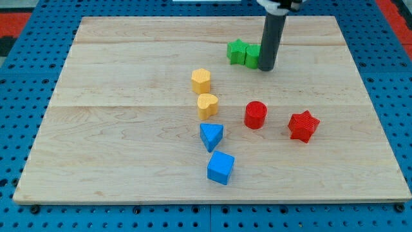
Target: Separate the green star and green circle from each other
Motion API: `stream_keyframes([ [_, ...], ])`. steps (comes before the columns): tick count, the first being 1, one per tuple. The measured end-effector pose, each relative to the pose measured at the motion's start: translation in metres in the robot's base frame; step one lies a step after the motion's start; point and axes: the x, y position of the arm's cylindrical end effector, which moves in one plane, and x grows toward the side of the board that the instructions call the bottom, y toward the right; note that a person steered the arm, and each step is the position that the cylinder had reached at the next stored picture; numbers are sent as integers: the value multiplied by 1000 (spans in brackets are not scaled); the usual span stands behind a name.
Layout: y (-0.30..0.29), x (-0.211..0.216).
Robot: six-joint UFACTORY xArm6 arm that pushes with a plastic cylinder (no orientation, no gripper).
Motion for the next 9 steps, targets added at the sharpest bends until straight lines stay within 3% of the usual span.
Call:
stream_keyframes([
  [2,24,7],
  [3,-16,17],
  [4,-63,4],
  [5,-55,-34],
  [6,-29,-41],
  [7,-31,-38],
  [8,-75,-24],
  [9,-53,-11],
])
